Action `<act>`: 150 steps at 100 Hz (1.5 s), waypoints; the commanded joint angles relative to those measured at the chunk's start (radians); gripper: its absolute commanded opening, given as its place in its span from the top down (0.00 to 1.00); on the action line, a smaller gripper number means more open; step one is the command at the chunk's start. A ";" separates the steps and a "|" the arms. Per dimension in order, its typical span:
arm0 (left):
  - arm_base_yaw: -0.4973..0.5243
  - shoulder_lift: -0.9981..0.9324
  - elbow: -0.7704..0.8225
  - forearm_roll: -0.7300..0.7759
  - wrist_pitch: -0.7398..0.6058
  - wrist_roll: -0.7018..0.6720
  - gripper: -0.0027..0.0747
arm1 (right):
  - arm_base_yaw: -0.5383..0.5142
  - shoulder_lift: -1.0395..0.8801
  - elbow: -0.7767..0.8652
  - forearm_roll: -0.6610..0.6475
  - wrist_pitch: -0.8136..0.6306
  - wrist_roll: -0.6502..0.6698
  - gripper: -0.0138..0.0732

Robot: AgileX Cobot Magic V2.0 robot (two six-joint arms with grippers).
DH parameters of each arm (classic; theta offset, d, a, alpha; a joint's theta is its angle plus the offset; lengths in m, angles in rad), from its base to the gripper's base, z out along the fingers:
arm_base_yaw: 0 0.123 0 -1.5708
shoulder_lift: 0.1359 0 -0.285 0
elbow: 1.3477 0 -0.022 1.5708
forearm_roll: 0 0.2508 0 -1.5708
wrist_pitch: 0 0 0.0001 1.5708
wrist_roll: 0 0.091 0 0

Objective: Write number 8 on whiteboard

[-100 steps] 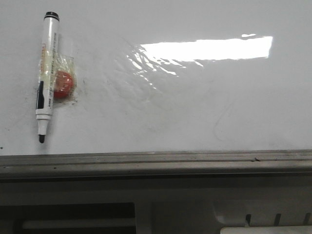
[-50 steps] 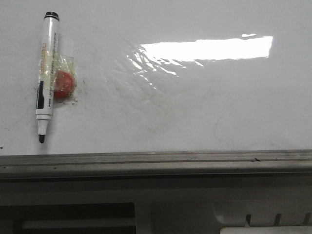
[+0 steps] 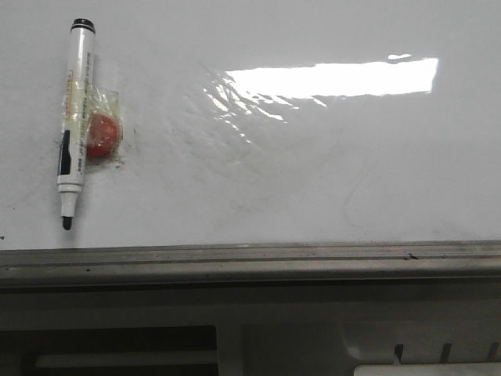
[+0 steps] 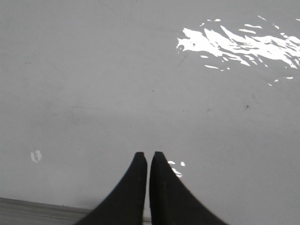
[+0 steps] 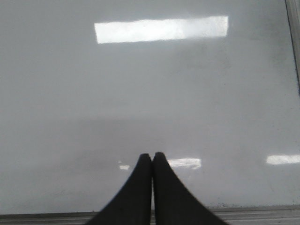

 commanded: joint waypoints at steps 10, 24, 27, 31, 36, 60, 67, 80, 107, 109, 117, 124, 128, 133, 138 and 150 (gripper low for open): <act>0.001 -0.030 0.032 -0.007 -0.078 -0.005 0.99 | -0.005 -0.021 0.013 -0.011 -0.073 -0.012 0.91; 0.001 -0.030 0.032 -0.007 -0.078 -0.005 0.99 | -0.005 -0.021 0.013 -0.011 -0.073 -0.012 0.91; 0.001 -0.030 0.032 -0.007 -0.078 -0.005 0.99 | -0.005 -0.021 0.013 -0.011 -0.073 -0.012 0.91; 0.001 -0.030 0.032 -0.007 -0.078 -0.005 0.99 | -0.005 -0.021 0.013 -0.011 -0.073 -0.012 0.91; 0.001 -0.030 0.032 -0.007 -0.078 -0.005 0.99 | -0.005 -0.021 0.013 -0.011 -0.073 -0.012 0.91; 0.001 -0.030 0.032 -0.007 -0.078 -0.005 0.99 | -0.005 -0.021 0.013 -0.011 -0.073 -0.012 0.91; 0.001 -0.030 0.032 -0.007 -0.078 -0.005 0.99 | -0.005 -0.021 0.013 -0.011 -0.073 -0.012 0.91; 0.001 -0.030 0.032 -0.007 -0.078 -0.005 0.99 | -0.005 -0.021 0.013 -0.011 -0.073 -0.012 0.91; 0.001 -0.030 0.032 -0.011 -0.083 -0.005 0.99 | -0.005 -0.021 0.013 -0.011 -0.082 -0.012 0.91; 0.001 -0.030 0.032 -0.013 -0.091 -0.005 0.99 | -0.005 -0.021 0.013 -0.008 -0.092 -0.012 0.91; 0.001 -0.030 0.032 -0.013 -0.158 -0.005 0.99 | -0.005 -0.021 0.013 -0.009 -0.144 -0.012 0.91; 0.001 -0.030 0.032 -0.013 -0.207 -0.005 0.99 | -0.005 -0.021 0.006 -0.007 -0.159 -0.012 0.91; 0.001 -0.030 0.030 -0.024 -0.225 -0.005 0.99 | -0.005 -0.021 -0.006 -0.005 -0.134 -0.012 0.91; 0.001 -0.030 0.028 -0.034 -0.229 -0.005 0.99 | -0.005 -0.021 -0.026 0.012 -0.095 -0.012 0.91; 0.001 -0.030 0.026 -0.035 -0.230 -0.010 0.99 | -0.005 -0.011 -0.047 0.041 -0.057 -0.012 0.91; 0.001 -0.027 0.001 -0.097 -0.190 -0.017 0.99 | -0.004 0.037 -0.090 0.073 -0.041 -0.012 0.91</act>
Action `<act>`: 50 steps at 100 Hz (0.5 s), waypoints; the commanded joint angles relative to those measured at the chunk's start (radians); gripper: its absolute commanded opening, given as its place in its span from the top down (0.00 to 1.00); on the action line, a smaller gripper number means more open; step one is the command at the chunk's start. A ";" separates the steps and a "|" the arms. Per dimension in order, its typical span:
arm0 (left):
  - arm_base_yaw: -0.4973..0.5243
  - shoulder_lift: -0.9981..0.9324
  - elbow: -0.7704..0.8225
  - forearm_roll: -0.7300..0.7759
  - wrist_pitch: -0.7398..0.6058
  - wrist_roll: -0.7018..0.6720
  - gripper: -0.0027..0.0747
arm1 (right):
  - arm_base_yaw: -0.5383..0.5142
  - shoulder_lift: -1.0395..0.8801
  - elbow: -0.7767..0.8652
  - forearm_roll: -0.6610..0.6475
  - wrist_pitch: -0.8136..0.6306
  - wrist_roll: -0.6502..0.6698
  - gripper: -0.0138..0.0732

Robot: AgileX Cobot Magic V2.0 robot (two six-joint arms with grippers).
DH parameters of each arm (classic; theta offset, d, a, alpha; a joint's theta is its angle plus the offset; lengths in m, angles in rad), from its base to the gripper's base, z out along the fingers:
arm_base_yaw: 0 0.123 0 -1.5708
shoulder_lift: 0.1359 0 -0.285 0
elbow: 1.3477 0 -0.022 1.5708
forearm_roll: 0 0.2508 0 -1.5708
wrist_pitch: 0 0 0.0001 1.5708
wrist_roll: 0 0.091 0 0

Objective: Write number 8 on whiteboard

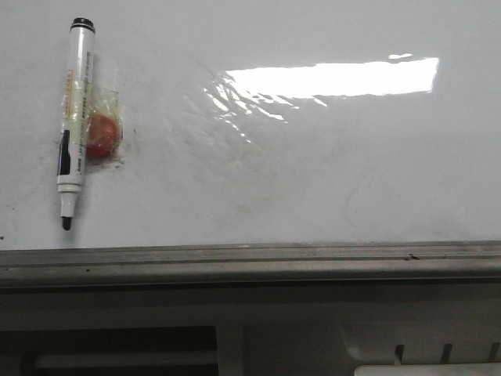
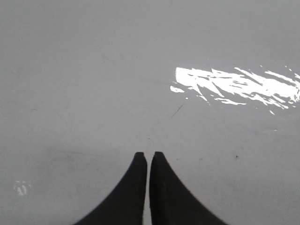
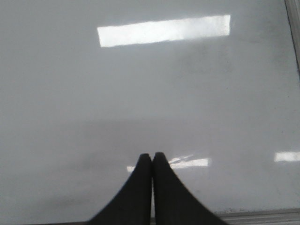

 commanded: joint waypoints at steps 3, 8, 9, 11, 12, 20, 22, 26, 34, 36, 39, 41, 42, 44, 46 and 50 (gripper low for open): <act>0.001 -0.020 -0.010 -0.044 -0.027 -0.015 0.99 | -0.002 0.054 -0.076 0.023 -0.049 -0.012 0.91; 0.001 -0.004 -0.038 -0.044 0.024 -0.015 0.99 | -0.002 0.085 -0.102 0.024 -0.018 -0.012 0.91; 0.001 0.001 -0.051 -0.044 0.032 -0.015 0.99 | -0.002 0.090 -0.107 0.024 -0.013 -0.012 0.91; 0.001 0.008 -0.060 -0.044 0.038 -0.015 0.99 | -0.002 0.103 -0.120 0.024 0.006 -0.012 0.91; 0.001 0.011 -0.064 -0.044 0.044 -0.015 0.99 | -0.002 0.113 -0.129 0.024 0.018 -0.012 0.91; 0.001 0.062 -0.123 -0.041 0.072 -0.007 0.99 | -0.002 0.162 -0.176 0.024 0.070 -0.012 0.91; 0.001 0.070 -0.133 -0.041 0.079 -0.007 0.99 | -0.002 0.175 -0.186 0.026 0.074 -0.012 0.91; 0.001 0.090 -0.164 -0.043 0.108 -0.007 0.99 | -0.002 0.195 -0.201 0.029 0.076 -0.012 0.91; 0.001 0.128 -0.210 -0.016 0.165 -0.007 0.99 | -0.002 0.214 -0.212 0.029 0.066 -0.012 0.91; 0.001 0.135 -0.215 -0.005 0.177 -0.005 0.99 | -0.002 0.214 -0.212 0.029 0.060 -0.012 0.91; 0.001 0.144 -0.222 0.006 0.183 -0.002 0.98 | -0.002 0.214 -0.212 0.029 0.057 -0.012 0.91; 0.001 0.147 -0.222 0.008 0.181 0.001 0.97 | -0.002 0.214 -0.212 0.029 0.057 -0.012 0.91; 0.001 0.147 -0.222 0.011 0.181 0.004 0.96 | -0.002 0.214 -0.212 0.029 0.057 -0.012 0.91; 0.001 0.153 -0.222 0.015 0.178 0.009 0.94 | -0.002 0.214 -0.212 0.029 0.057 -0.012 0.91; 0.001 0.156 -0.222 0.018 0.179 0.014 0.90 | -0.002 0.214 -0.212 0.029 0.057 -0.012 0.91; 0.001 0.164 -0.220 0.018 0.176 0.023 0.79 | -0.002 0.214 -0.212 0.029 0.057 -0.012 0.91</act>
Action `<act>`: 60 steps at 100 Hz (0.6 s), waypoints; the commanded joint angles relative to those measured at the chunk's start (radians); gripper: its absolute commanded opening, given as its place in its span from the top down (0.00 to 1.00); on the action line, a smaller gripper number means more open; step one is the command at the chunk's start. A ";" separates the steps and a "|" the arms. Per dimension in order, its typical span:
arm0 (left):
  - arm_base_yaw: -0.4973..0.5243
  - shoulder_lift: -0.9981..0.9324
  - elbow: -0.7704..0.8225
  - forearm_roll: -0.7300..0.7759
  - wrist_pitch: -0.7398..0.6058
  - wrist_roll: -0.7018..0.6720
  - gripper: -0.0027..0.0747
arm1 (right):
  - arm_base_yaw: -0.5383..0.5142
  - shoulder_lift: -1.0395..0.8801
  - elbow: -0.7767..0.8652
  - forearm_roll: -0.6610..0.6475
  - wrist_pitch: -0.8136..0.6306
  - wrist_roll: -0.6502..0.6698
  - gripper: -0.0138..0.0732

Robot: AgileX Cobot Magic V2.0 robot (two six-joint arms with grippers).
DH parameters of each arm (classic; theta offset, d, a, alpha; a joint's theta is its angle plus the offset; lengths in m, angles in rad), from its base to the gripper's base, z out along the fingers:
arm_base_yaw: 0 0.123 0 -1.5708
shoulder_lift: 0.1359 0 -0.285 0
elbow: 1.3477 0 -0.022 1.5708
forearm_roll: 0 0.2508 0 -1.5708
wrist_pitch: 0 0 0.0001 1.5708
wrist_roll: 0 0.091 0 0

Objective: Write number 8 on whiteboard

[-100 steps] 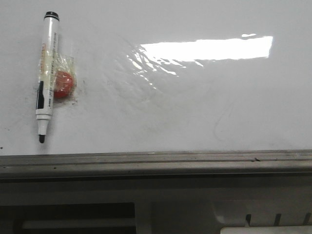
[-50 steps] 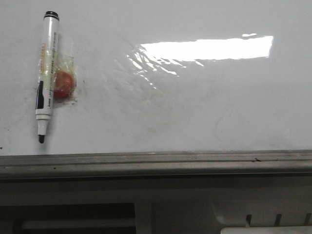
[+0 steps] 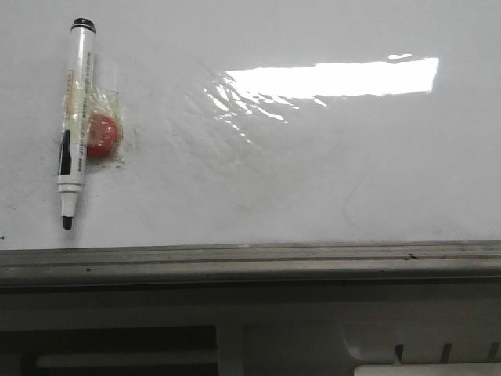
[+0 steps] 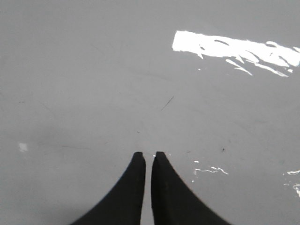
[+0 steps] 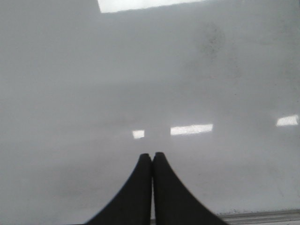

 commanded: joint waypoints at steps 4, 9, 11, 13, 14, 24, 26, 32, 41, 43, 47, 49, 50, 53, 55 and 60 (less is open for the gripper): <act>0.001 0.035 -0.031 0.009 -0.067 0.015 0.68 | -0.002 0.018 -0.037 0.003 -0.073 -0.012 0.91; 0.001 0.035 -0.020 0.009 -0.102 0.015 0.54 | -0.002 0.018 -0.037 0.003 -0.073 -0.012 0.91; 0.001 0.035 -0.014 0.003 -0.123 0.015 0.49 | -0.002 0.018 -0.037 0.003 -0.073 -0.012 0.91; 0.001 0.035 -0.007 -0.006 -0.149 0.015 0.44 | -0.002 0.018 -0.037 0.003 -0.073 -0.012 0.91; 0.001 0.035 -0.005 -0.010 -0.159 0.015 0.43 | -0.002 0.018 -0.037 0.003 -0.073 -0.012 0.91; -0.016 0.035 0.008 -0.009 -0.246 0.027 0.37 | -0.002 0.018 -0.037 0.003 -0.073 -0.012 0.91; -0.021 0.035 0.008 -0.007 -0.256 0.036 0.37 | -0.002 0.018 -0.037 0.003 -0.073 -0.012 0.91; -0.052 0.035 0.008 -0.007 -0.273 0.041 0.37 | -0.002 0.018 -0.037 0.003 -0.073 -0.012 0.91; -0.117 0.035 0.008 -0.007 -0.276 0.041 0.38 | -0.002 0.018 -0.037 0.003 -0.073 -0.012 0.91; -0.135 0.035 0.008 -0.007 -0.276 0.041 0.38 | -0.002 0.018 -0.037 0.003 -0.073 -0.012 0.91; -0.166 0.037 0.008 -0.007 -0.278 0.041 0.38 | -0.002 0.018 -0.037 0.003 -0.073 -0.012 0.91; -0.186 0.037 0.008 -0.007 -0.280 0.041 0.38 | -0.002 0.018 -0.037 0.003 -0.073 -0.012 0.91; -0.200 0.039 0.008 -0.007 -0.280 0.041 0.38 | -0.002 0.018 -0.037 0.003 -0.073 -0.012 0.91; -0.228 0.042 0.008 -0.004 -0.282 0.041 0.38 | -0.002 0.018 -0.036 0.003 -0.076 -0.012 0.91; -0.248 0.050 0.008 -0.004 -0.289 0.041 0.38 | -0.002 0.018 -0.036 0.003 -0.077 -0.012 0.91; -0.297 0.062 0.008 0.003 -0.282 0.041 0.40 | -0.002 0.018 -0.036 0.003 -0.080 -0.012 0.91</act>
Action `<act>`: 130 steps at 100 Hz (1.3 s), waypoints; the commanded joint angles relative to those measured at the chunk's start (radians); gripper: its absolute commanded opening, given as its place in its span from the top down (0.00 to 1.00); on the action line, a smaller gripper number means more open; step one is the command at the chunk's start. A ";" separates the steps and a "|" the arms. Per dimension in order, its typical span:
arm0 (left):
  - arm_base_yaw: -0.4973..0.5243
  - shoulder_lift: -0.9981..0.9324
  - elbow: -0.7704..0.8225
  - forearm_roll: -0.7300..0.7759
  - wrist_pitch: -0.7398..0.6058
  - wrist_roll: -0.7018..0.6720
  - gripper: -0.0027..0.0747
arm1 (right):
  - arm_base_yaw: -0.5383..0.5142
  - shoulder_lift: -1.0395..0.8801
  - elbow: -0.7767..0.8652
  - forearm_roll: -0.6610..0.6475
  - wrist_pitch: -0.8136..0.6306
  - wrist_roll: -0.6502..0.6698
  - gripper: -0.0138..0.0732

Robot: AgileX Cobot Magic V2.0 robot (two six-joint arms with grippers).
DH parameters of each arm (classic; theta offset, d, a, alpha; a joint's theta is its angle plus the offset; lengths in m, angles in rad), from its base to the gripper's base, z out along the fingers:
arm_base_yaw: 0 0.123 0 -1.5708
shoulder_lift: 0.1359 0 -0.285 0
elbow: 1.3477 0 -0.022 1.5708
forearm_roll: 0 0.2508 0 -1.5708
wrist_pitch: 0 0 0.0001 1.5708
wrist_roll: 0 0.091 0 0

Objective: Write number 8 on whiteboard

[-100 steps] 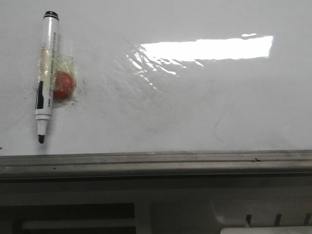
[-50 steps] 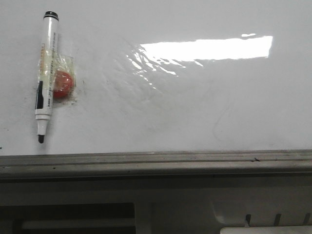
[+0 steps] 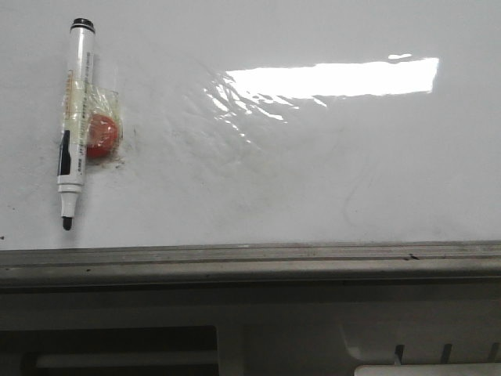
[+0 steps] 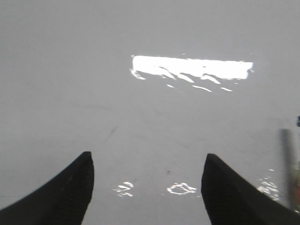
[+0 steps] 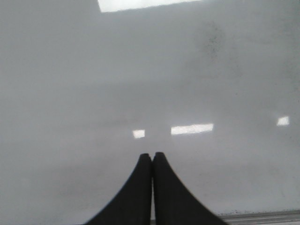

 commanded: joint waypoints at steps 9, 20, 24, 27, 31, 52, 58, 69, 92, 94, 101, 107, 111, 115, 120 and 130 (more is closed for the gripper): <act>-0.162 0.072 -0.026 0.006 -0.086 0.003 0.42 | -0.002 0.018 -0.036 0.003 -0.082 -0.012 0.91; -0.259 0.139 -0.026 0.021 -0.101 0.003 0.43 | -0.002 0.018 -0.036 0.003 -0.082 -0.012 0.91; -0.302 0.168 -0.026 0.033 -0.126 0.003 0.43 | -0.002 0.018 -0.036 0.003 -0.085 -0.012 0.91; -0.326 0.195 -0.026 0.044 -0.144 0.003 0.43 | -0.002 0.018 -0.036 0.003 -0.087 -0.012 0.91; -0.355 0.222 -0.026 0.054 -0.171 0.003 0.43 | -0.002 0.018 -0.036 0.003 -0.089 -0.012 0.91; -0.498 0.425 -0.026 0.057 -0.331 0.003 0.43 | -0.002 0.018 -0.036 0.003 -0.097 -0.012 0.91; -0.530 0.478 -0.028 0.053 -0.375 -0.002 0.43 | -0.002 0.018 -0.036 0.003 -0.095 -0.012 0.91; -0.572 0.571 -0.047 0.053 -0.425 -0.005 0.43 | -0.002 0.018 -0.036 0.003 -0.090 -0.012 0.91; -0.594 0.729 -0.114 0.019 -0.474 -0.008 0.43 | -0.002 0.018 -0.036 0.003 -0.086 -0.012 0.91; -0.594 0.736 -0.119 0.017 -0.480 -0.008 0.43 | -0.002 0.018 -0.036 0.003 -0.086 -0.012 0.91; -0.594 0.772 -0.129 0.014 -0.483 -0.008 0.43 | -0.002 0.018 -0.036 0.003 -0.089 -0.012 0.91; -0.594 0.801 -0.134 0.009 -0.485 -0.019 0.43 | -0.002 0.018 -0.036 0.003 -0.089 -0.012 0.91; -0.594 0.812 -0.139 0.009 -0.483 -0.056 0.43 | -0.002 0.018 -0.036 0.003 -0.089 -0.012 0.91; -0.594 0.822 -0.141 0.009 -0.485 -0.096 0.43 | -0.002 0.018 -0.036 0.003 -0.089 -0.012 0.91; -0.600 0.835 -0.141 0.009 -0.494 -0.107 0.43 | -0.002 0.018 -0.036 0.003 -0.089 -0.012 0.91; -0.601 0.855 -0.141 0.009 -0.498 -0.128 0.43 | -0.002 0.018 -0.036 0.003 -0.089 -0.012 0.91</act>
